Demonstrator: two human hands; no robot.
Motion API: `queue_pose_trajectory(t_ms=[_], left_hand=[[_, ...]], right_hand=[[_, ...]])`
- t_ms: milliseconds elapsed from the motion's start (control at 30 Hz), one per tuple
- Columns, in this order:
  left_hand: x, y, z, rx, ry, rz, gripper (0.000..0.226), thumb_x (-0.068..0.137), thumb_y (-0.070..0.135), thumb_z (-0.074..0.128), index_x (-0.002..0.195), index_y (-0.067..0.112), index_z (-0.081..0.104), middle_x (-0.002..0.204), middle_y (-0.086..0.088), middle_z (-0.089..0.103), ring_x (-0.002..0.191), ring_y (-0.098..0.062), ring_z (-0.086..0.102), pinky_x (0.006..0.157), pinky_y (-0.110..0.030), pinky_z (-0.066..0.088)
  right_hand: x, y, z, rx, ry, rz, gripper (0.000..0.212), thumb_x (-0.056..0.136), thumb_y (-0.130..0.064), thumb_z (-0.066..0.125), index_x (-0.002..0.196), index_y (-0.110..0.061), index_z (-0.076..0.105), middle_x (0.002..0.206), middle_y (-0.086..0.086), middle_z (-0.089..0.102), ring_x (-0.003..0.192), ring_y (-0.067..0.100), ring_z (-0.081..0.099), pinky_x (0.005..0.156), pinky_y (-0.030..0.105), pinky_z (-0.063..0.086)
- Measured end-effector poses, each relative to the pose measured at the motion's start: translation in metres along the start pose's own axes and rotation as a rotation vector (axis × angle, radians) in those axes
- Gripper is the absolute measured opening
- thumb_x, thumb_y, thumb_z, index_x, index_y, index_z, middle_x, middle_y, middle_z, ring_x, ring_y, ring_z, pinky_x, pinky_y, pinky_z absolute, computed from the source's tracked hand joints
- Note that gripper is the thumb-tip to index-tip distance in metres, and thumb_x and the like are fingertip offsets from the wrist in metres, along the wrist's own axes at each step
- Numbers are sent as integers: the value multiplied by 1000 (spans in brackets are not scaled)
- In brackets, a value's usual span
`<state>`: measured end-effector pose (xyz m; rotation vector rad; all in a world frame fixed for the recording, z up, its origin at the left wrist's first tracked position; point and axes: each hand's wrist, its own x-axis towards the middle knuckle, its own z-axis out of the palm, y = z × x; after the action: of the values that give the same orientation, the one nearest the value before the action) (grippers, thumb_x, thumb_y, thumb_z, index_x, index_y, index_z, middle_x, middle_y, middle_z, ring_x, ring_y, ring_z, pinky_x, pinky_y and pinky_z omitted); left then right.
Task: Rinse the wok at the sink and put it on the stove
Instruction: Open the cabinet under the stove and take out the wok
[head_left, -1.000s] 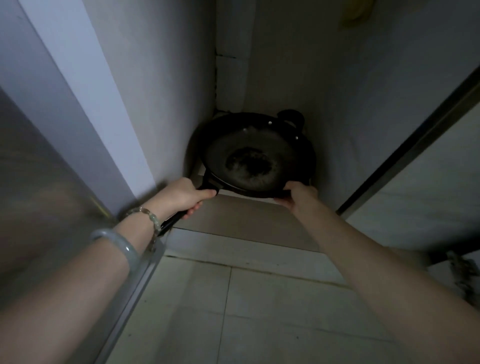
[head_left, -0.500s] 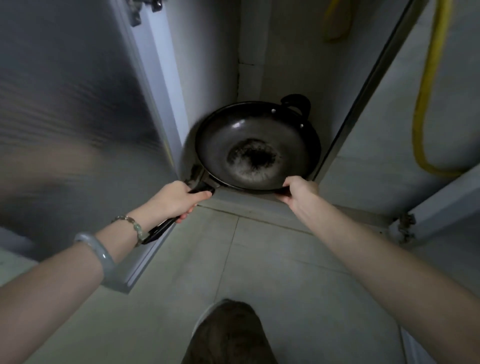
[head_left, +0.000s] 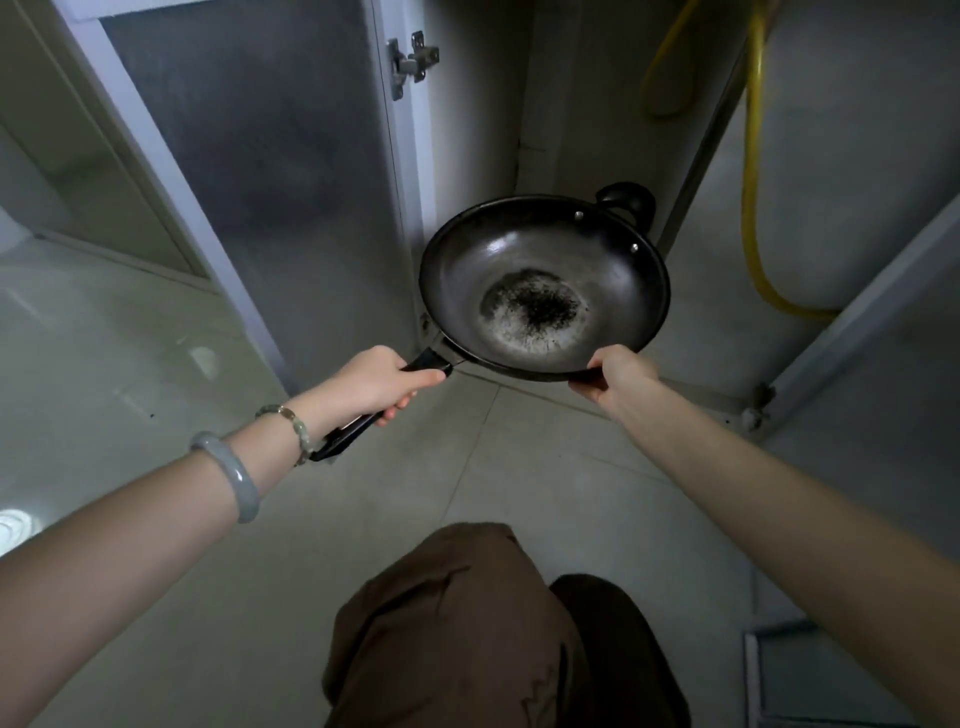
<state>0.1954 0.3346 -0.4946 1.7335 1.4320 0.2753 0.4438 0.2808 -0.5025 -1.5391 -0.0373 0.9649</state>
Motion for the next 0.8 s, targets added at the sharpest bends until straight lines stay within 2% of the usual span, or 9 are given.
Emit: queue_pose_trajectory(t_ms=[67,133,267,500,567,667,733,800], left_hand=[[-8,-3,-1,-10,-13,5,41,84,44,66,61,12,51,40,6,46,33,-12,40,41,-22,40],[-11,-6,-5,5,-35,-1,42,84,44,66,61,13,51,38,6,45,33,-12,40,39,-21,38],[-3,-17,-15,75,-70,-28,42,83,47,65,61,14,51,40,6,47,34,-11,42,39,-20,39],[-13,6,-73,243,-120,-38,50,82,55,60,55,15,49,39,1,51,36,-19,51,49,-24,44],[-31,23,-95,261,-135,-39,49,83,52,60,54,15,48,35,3,49,33,-16,49,48,-23,43],[-68,50,-130,240,-179,-74,49,83,52,60,62,8,55,43,2,51,35,-17,49,45,-22,39],[-98,73,-160,247,-216,-96,51,83,55,59,70,6,62,46,1,53,35,-16,49,46,-23,40],[-129,97,-189,254,-244,-106,50,83,55,59,63,9,55,46,1,53,35,-15,50,47,-23,40]], right_hand=[[-10,2,-5,11,9,21,52,73,18,38,122,2,50,123,23,54,89,34,56,43,42,49],[-15,5,-7,50,22,51,51,74,18,39,121,2,50,122,24,53,86,34,55,43,43,52],[-15,18,-3,65,55,134,51,73,21,40,120,2,50,123,25,53,93,38,56,63,45,54],[-59,-6,21,124,120,285,38,77,21,32,106,0,45,119,21,47,97,38,50,76,46,51],[-85,-25,26,109,172,315,43,74,22,32,109,1,45,124,21,46,96,40,50,69,47,52],[-135,-58,26,94,232,362,58,69,23,34,123,2,44,129,24,48,87,40,53,45,44,52],[-180,-88,22,92,255,387,54,71,21,38,122,3,44,123,27,50,86,41,57,41,41,51],[-227,-120,20,85,259,423,49,74,17,43,120,3,45,119,26,52,95,43,60,40,37,52]])
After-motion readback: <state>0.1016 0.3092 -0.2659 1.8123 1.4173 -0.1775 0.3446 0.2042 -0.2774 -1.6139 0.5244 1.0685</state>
